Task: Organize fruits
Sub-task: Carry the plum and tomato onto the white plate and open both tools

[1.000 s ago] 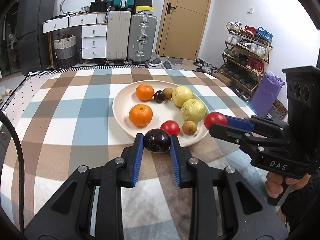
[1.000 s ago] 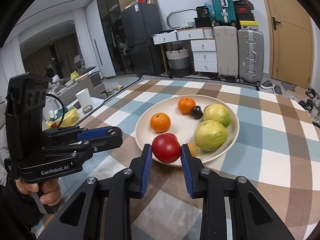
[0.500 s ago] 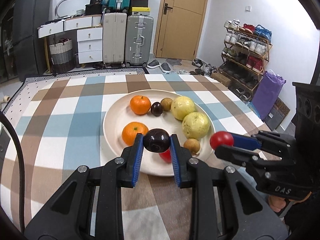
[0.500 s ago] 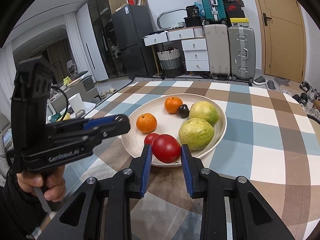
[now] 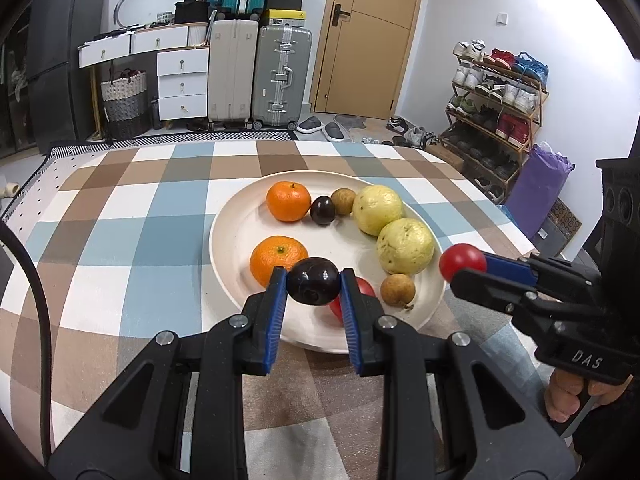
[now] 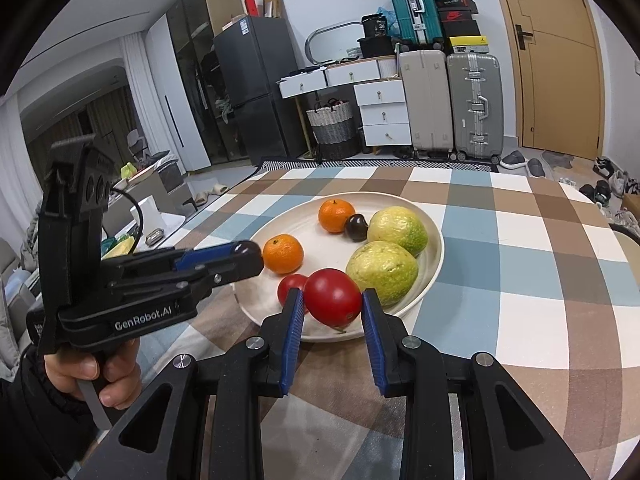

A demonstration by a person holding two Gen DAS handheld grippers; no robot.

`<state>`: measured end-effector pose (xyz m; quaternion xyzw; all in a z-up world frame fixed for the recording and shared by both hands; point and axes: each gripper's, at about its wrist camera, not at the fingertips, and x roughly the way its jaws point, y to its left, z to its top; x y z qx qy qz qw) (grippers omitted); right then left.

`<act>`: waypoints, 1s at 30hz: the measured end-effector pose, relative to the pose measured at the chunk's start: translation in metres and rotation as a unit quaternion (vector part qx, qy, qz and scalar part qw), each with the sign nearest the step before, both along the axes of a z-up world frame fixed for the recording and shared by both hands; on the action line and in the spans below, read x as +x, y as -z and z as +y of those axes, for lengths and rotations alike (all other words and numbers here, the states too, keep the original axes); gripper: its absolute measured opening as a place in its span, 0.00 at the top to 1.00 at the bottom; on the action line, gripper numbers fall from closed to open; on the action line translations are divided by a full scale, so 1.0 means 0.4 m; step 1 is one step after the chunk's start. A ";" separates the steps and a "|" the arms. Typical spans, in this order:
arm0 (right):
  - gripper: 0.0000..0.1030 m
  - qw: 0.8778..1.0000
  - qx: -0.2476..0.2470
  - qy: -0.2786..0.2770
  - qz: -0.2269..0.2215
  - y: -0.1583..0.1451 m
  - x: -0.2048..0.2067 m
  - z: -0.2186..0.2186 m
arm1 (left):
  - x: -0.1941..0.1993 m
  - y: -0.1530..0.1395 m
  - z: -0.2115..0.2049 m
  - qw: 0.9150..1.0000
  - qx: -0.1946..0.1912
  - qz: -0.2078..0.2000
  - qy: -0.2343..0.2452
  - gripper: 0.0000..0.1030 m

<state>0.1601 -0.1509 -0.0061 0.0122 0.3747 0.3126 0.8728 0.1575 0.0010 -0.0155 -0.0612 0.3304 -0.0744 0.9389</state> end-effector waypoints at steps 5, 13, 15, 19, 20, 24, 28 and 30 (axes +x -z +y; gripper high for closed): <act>0.71 1.000 0.001 0.006 -0.002 -0.002 0.009 0.005 | 0.004 0.010 0.003 1.000 0.005 0.002 -0.007 0.77; 0.71 1.000 0.000 -0.003 0.005 0.005 0.023 0.029 | 0.007 0.015 0.006 1.000 0.005 0.003 -0.009 0.77; 0.71 1.000 -0.002 -0.001 0.008 0.008 0.031 0.034 | 0.006 0.014 0.006 1.000 0.005 0.003 -0.009 0.77; 0.71 1.000 -0.007 0.008 0.008 0.011 0.050 0.044 | 0.006 0.014 0.007 1.000 0.004 0.004 -0.010 0.77; 0.71 1.000 -0.012 0.010 0.006 0.011 0.054 0.047 | 0.007 0.015 0.008 1.000 0.004 0.005 -0.010 0.77; 0.71 1.000 -0.011 0.014 0.005 0.011 0.072 0.047 | 0.008 0.015 0.008 1.000 0.002 0.007 -0.012 0.77; 0.71 1.000 -0.019 0.015 0.000 0.011 0.080 0.047 | 0.010 0.013 0.011 1.000 0.000 0.006 -0.015 0.77; 0.71 1.000 -0.020 0.015 -0.002 0.012 0.081 0.048 | 0.012 0.015 0.012 1.000 -0.001 0.007 -0.016 0.77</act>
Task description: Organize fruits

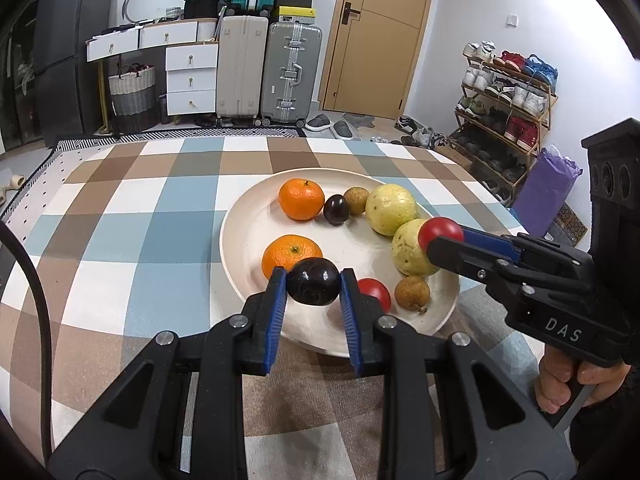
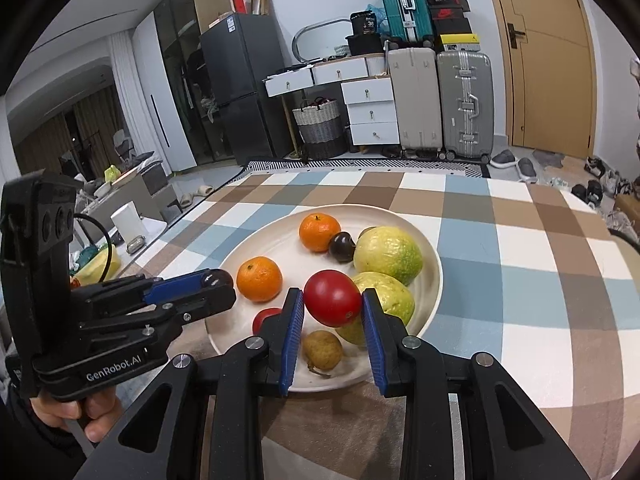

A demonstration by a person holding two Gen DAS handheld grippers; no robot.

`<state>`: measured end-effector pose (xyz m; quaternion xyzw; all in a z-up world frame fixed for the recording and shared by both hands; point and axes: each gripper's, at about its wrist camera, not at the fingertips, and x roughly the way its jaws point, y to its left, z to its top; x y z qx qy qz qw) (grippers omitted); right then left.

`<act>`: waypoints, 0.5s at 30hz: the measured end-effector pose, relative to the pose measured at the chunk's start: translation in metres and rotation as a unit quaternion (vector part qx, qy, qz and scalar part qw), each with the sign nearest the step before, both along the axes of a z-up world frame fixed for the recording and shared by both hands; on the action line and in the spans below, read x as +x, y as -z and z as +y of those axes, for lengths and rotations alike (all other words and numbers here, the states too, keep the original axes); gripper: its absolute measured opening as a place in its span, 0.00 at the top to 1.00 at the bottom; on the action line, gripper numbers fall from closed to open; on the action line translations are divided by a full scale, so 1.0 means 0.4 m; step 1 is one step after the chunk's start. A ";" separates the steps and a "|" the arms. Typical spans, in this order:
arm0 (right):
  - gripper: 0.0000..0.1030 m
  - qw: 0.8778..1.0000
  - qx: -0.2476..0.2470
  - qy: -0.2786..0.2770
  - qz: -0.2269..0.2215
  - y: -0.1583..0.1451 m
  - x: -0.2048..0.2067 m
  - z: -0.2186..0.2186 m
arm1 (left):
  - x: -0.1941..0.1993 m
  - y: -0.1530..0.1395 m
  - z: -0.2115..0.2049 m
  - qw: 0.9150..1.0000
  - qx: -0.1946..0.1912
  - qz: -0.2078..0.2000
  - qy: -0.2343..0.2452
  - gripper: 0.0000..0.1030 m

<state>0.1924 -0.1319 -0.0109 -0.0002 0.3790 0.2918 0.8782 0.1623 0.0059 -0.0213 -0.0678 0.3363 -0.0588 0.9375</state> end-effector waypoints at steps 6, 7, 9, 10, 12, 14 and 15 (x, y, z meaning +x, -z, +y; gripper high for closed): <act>0.66 1.000 -0.001 -0.003 -0.002 0.000 -0.003 0.002 | 0.000 -0.001 0.001 1.000 0.005 -0.001 -0.002 0.77; 0.62 1.000 -0.003 -0.005 -0.004 -0.001 -0.005 0.004 | -0.001 -0.002 0.002 1.000 0.006 -0.002 -0.003 0.77; 0.52 1.000 -0.005 -0.008 -0.013 -0.005 -0.012 0.007 | -0.004 -0.005 0.002 1.000 0.007 -0.005 -0.004 0.77; 0.52 1.000 -0.005 -0.009 -0.017 -0.007 -0.014 0.008 | -0.006 -0.006 0.003 1.000 0.007 -0.008 -0.005 0.77; 0.50 1.000 -0.009 -0.006 -0.023 -0.010 -0.019 0.008 | -0.009 -0.009 0.004 1.000 0.009 -0.012 -0.009 0.77; 0.43 1.000 -0.010 -0.003 -0.029 -0.013 -0.023 0.007 | -0.012 -0.011 0.006 1.000 0.009 -0.016 -0.011 0.77; 0.35 0.999 -0.009 -0.003 -0.031 -0.014 -0.024 0.006 | -0.012 -0.011 0.006 1.000 0.009 -0.015 -0.011 0.77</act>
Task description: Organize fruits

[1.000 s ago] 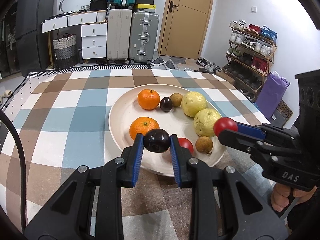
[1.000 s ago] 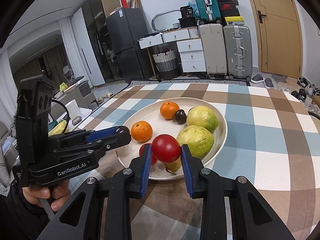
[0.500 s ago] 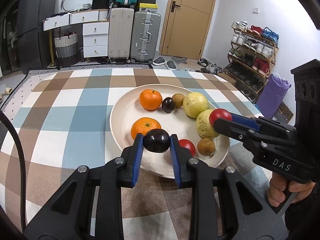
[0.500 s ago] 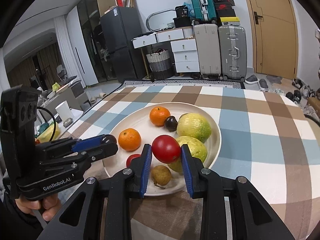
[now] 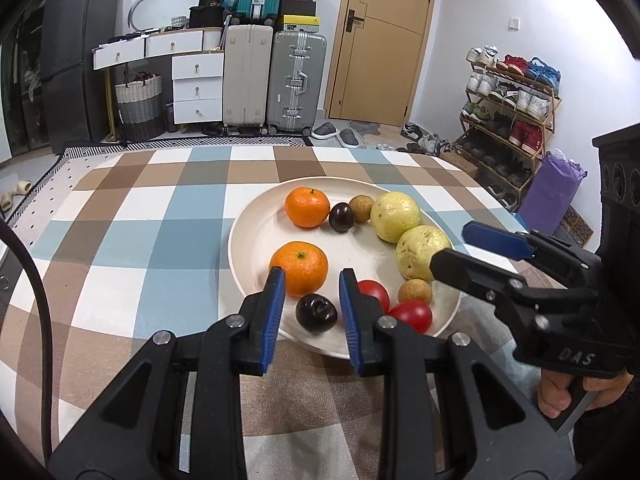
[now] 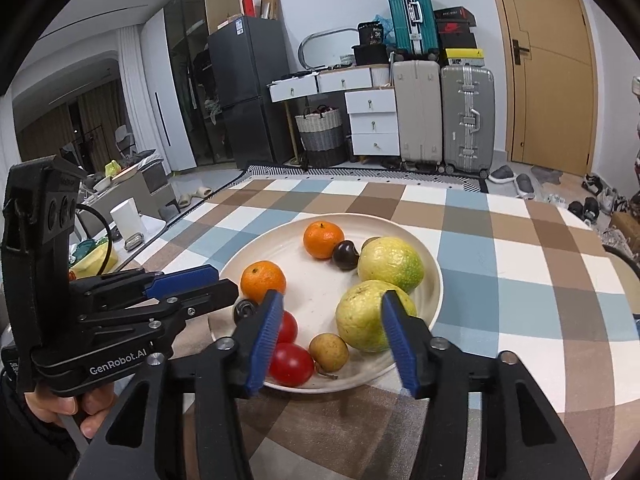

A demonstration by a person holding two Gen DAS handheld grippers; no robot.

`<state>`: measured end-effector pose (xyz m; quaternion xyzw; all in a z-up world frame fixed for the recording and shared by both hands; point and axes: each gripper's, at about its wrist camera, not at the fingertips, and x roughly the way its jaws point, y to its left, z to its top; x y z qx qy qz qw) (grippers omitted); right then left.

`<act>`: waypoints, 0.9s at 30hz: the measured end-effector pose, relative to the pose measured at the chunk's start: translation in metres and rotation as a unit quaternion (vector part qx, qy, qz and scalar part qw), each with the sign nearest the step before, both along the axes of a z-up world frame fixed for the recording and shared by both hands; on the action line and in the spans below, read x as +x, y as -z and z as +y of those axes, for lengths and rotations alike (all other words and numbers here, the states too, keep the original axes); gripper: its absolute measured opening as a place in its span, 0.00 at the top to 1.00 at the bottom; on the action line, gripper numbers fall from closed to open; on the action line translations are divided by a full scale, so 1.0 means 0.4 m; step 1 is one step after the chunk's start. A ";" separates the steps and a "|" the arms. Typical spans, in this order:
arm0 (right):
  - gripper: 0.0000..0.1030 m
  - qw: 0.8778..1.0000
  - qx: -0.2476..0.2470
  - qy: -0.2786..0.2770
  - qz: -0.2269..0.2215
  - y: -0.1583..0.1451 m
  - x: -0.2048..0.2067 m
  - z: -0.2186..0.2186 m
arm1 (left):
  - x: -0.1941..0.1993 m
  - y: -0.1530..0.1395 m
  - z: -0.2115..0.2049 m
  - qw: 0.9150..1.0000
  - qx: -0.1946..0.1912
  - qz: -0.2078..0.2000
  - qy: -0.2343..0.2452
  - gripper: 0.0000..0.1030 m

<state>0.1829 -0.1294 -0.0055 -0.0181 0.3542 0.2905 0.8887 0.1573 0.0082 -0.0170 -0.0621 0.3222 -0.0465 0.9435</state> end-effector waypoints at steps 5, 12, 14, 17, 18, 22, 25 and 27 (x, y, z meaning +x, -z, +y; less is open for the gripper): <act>0.15 1.000 0.005 0.006 -0.009 -0.004 -0.002 -0.006 | -0.007 0.000 0.006 1.000 -0.004 0.000 -0.008 0.72; 0.00 1.000 0.009 0.021 -0.014 -0.008 -0.006 -0.020 | -0.029 -0.006 0.014 0.999 -0.001 -0.014 -0.030 0.19; 0.00 1.000 0.007 0.015 -0.003 -0.003 -0.005 -0.023 | -0.041 -0.013 0.015 0.999 0.004 -0.025 -0.034 0.14; 0.00 1.000 0.008 0.016 -0.006 -0.006 -0.014 -0.030 | -0.056 -0.023 0.011 0.998 0.008 -0.040 -0.037 0.01; 0.00 1.000 0.011 0.014 -0.009 -0.008 -0.018 -0.032 | -0.063 -0.027 0.013 0.998 0.006 -0.048 -0.038 0.01; 0.00 1.000 0.006 0.018 -0.016 -0.012 -0.035 -0.039 | -0.075 -0.029 0.013 0.998 0.007 -0.047 -0.030 0.01; 0.00 0.999 0.013 0.023 -0.028 -0.020 -0.044 -0.047 | -0.086 -0.034 0.014 0.998 0.009 -0.053 -0.035 0.01; 0.00 0.999 0.018 0.024 -0.034 -0.024 -0.050 -0.053 | -0.090 -0.033 0.017 0.998 0.009 -0.049 -0.039 0.01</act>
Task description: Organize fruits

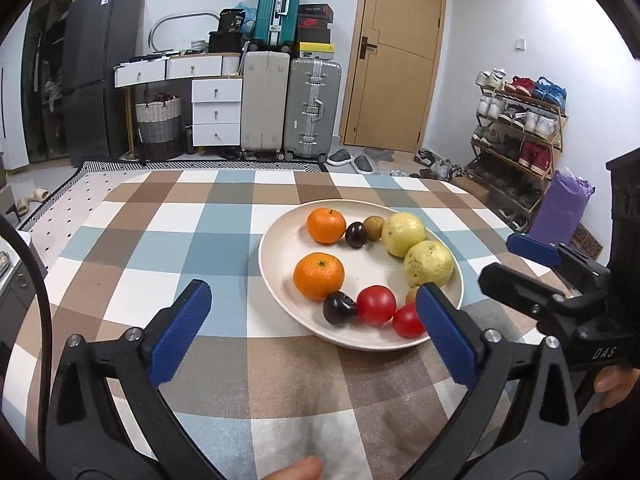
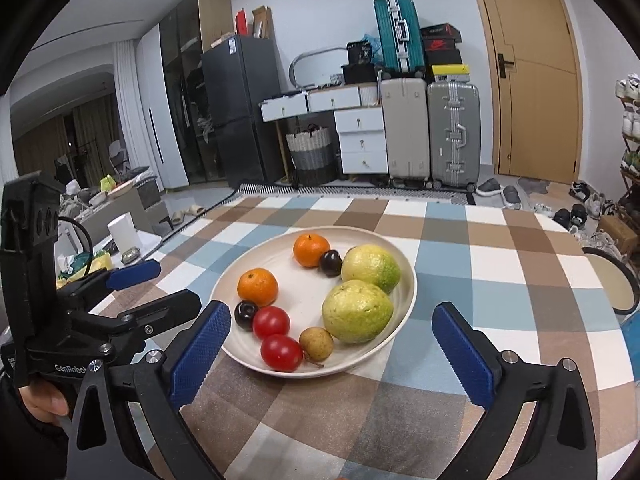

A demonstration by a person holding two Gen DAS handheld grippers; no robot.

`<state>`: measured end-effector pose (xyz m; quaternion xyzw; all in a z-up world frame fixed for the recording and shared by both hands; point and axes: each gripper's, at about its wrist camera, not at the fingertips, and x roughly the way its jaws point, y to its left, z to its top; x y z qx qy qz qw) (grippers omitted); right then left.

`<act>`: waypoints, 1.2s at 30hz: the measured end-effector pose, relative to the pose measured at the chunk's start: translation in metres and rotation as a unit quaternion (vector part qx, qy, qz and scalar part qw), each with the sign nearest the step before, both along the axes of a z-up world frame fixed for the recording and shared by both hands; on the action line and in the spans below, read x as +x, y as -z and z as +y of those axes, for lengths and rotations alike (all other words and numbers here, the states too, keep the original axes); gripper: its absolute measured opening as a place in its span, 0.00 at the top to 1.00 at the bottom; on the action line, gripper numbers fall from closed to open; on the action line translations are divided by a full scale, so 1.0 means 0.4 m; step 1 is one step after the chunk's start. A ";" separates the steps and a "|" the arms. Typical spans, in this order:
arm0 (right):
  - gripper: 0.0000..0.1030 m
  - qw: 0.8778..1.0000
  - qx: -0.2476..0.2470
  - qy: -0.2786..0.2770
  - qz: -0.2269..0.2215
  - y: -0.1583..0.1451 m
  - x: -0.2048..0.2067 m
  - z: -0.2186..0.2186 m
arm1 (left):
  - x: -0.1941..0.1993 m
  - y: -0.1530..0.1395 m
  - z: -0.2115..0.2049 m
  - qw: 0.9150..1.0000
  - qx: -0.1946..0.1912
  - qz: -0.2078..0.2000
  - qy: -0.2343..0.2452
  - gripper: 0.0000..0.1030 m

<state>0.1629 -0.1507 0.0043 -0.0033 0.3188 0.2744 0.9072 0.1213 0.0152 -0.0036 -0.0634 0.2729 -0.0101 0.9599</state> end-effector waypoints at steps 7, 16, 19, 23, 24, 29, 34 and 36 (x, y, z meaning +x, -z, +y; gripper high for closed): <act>0.00 1.000 0.008 0.016 -0.008 -0.010 -0.023 -0.039 | -0.008 -0.002 -0.006 1.000 0.005 -0.005 0.003 0.01; 0.00 1.000 0.007 0.018 -0.011 -0.013 -0.028 -0.039 | -0.009 -0.003 -0.009 1.000 0.004 -0.005 0.005 0.01; 0.00 1.000 0.004 0.015 -0.013 -0.013 -0.032 -0.035 | -0.009 -0.004 -0.009 1.000 0.006 -0.005 0.005 0.01; 0.00 1.000 0.003 0.014 -0.016 -0.013 -0.031 -0.034 | -0.007 -0.006 -0.009 1.000 0.009 -0.007 0.008 0.01; 0.00 1.000 0.002 0.014 -0.016 -0.013 -0.030 -0.033 | -0.006 -0.006 -0.008 1.000 0.010 -0.007 0.008 0.01; 0.00 1.000 0.003 0.014 -0.016 -0.014 -0.031 -0.032 | -0.005 -0.005 -0.011 1.000 0.010 -0.008 0.009 0.01; 0.00 1.000 0.002 0.014 -0.016 -0.014 -0.031 -0.032 | -0.005 -0.005 -0.011 1.000 0.010 -0.008 0.010 0.01; 0.00 1.000 0.002 0.014 -0.016 -0.014 -0.031 -0.032 | -0.005 -0.006 -0.012 1.000 0.011 -0.009 0.010 0.01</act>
